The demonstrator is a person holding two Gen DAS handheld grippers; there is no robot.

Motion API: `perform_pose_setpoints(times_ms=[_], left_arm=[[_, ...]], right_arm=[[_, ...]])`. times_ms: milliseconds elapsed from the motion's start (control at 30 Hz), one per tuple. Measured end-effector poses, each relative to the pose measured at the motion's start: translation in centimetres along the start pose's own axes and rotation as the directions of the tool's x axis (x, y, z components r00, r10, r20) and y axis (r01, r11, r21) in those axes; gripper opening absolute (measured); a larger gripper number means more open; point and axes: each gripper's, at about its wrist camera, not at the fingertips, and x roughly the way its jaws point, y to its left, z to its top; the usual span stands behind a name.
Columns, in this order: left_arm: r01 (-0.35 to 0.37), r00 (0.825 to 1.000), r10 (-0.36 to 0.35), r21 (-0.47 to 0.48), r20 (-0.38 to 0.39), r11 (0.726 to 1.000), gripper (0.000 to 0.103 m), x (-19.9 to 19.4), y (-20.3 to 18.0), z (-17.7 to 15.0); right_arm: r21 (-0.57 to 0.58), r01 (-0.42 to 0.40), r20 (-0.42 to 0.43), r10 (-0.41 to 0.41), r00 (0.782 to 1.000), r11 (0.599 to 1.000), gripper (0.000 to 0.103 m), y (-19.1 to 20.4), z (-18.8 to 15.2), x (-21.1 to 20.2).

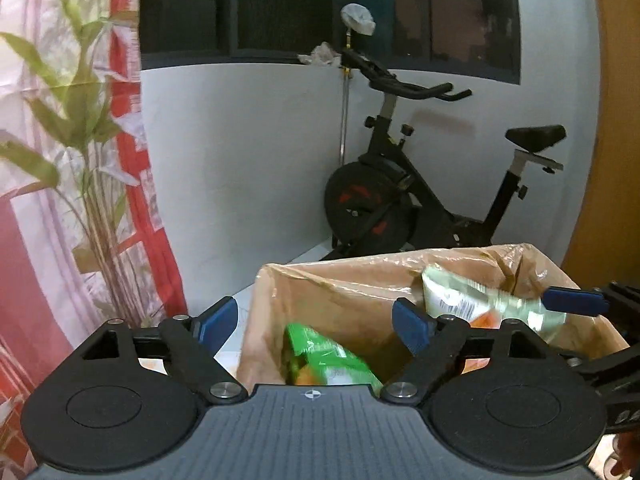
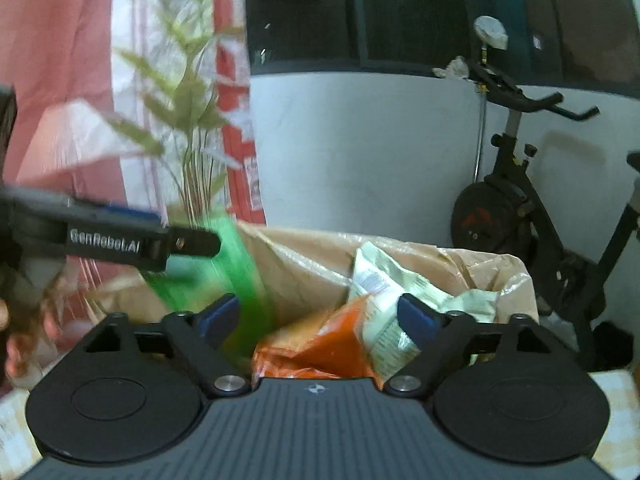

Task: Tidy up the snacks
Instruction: 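Open both grippers to drop the chip bags into the box, then move both grippers from the box back to the snack pile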

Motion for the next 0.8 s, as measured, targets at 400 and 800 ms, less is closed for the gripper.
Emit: perform_pose_setpoints(times_ms=[400, 800], left_arm=[[0.041, 0.999, -0.04, -0.052, 0.03, 0.998, 0.086, -6.2, 0.6, -2.2], [0.05, 0.999, -0.048, -0.189, 0.017, 0.981, 0.086, -11.2, 1.0, -9.1]], right_arm=[[0.073, -0.001, 0.08, -0.005, 0.997, 0.997, 0.09, -0.4, -1.1, -5.9], [0.035, 0.042, 0.135, -0.046, 0.99, 0.999, 0.091, 0.6, -7.2, -12.3]])
